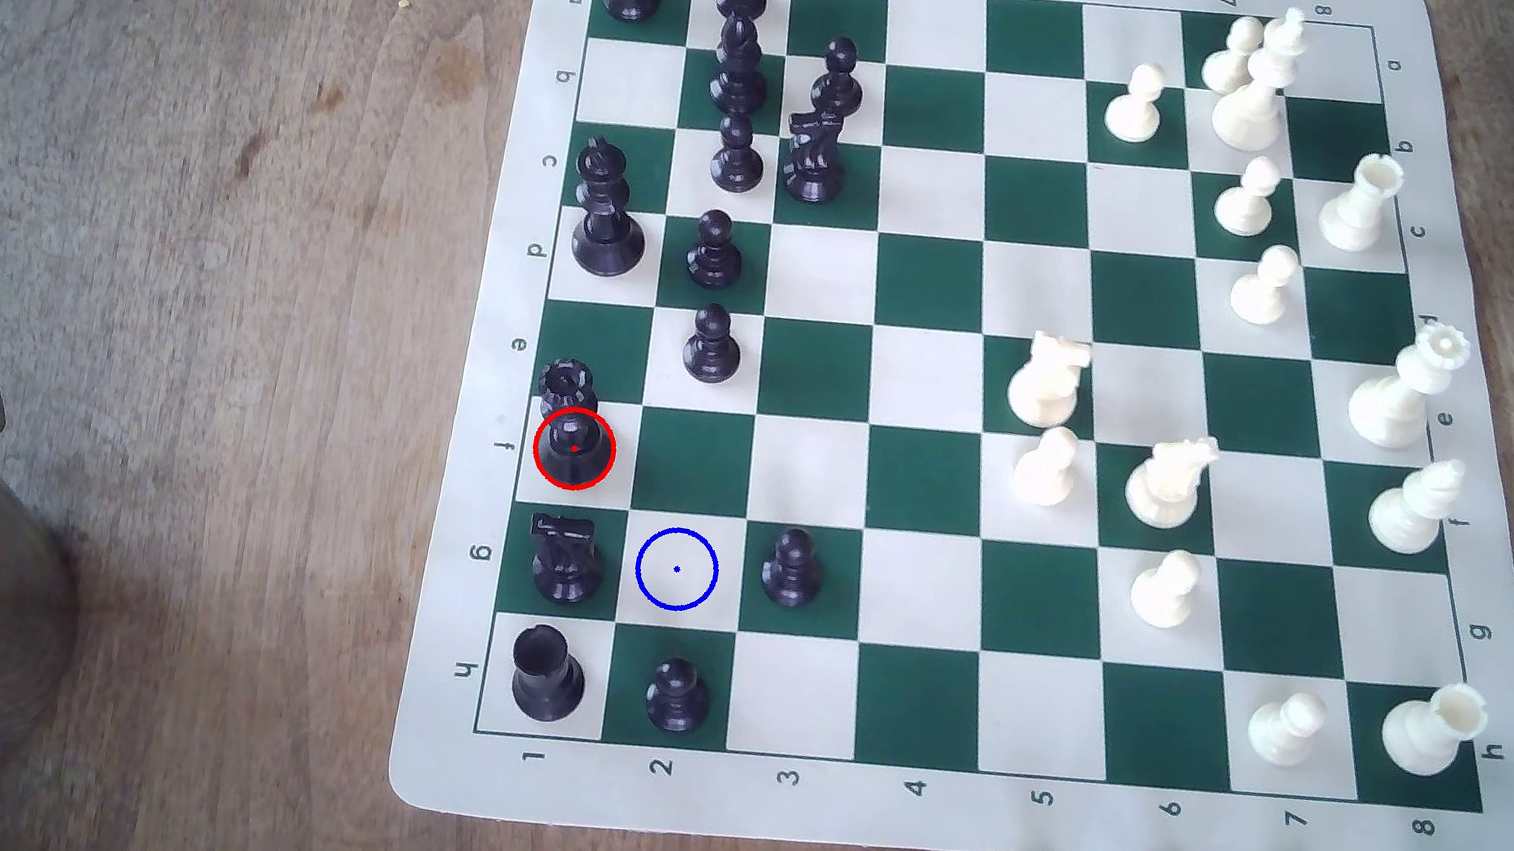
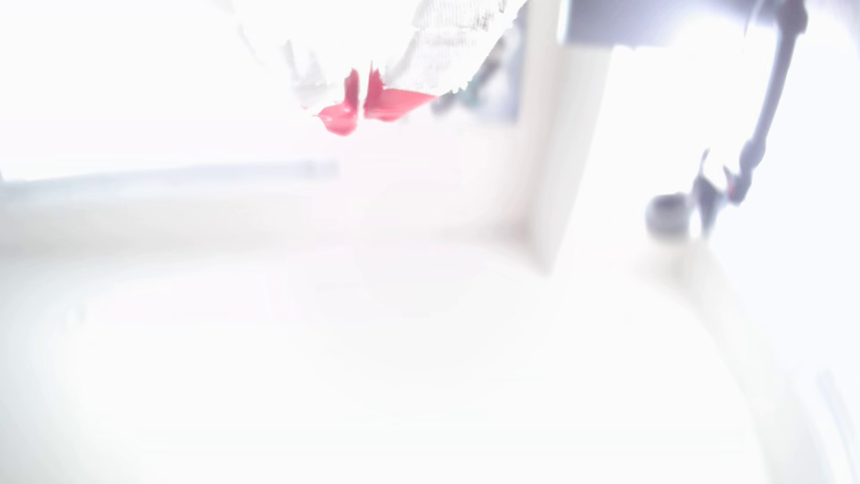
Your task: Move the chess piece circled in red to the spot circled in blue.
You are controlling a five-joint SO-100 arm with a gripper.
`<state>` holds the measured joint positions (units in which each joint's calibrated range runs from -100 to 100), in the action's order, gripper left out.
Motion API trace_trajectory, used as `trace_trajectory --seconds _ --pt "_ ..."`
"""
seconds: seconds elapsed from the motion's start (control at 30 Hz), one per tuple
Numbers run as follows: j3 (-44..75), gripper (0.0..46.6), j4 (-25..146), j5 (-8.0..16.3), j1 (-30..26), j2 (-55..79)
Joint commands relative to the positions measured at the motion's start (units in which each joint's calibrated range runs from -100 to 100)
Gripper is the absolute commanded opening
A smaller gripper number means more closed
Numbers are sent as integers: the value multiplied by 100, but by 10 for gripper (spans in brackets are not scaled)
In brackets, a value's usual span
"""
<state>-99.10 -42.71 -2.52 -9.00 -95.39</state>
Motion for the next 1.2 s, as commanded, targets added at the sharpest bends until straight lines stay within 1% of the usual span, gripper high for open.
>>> trace_trajectory --seconds 0.0,0.03,0.1,0.17,0.2,0.27,0.3,0.37,0.4,0.5,0.53,0.67,0.7,0.73,0.8,0.83,0.97,1.0,1.1,1.17 --pt "-90 1 2428 107 161 -36" --pt "-90 1 2739 156 161 -36" --pt "-54 1 3427 171 161 65" --pt "0 5 3747 171 168 235" --pt "136 53 4033 151 192 464" --pt "299 98 4197 117 247 779" --pt "454 108 4353 117 286 940" --pt "871 115 4656 234 325 1296" --pt "1360 117 4885 352 325 1763" --pt "2276 125 5377 630 317 2476" --pt "2829 128 5712 801 317 2892" --pt "4062 135 6417 1265 372 3801" --pt "4833 136 6965 1426 403 4344" --pt "5077 137 7056 1495 426 4556" --pt "5721 139 7481 1558 442 5125" --pt "6256 140 7784 1597 434 5677" --pt "7099 141 8047 1675 419 6568" --pt "7435 141 8055 1685 426 6959" --pt "7815 141 8055 1690 426 7425" --pt "8241 144 8038 1651 403 7977"
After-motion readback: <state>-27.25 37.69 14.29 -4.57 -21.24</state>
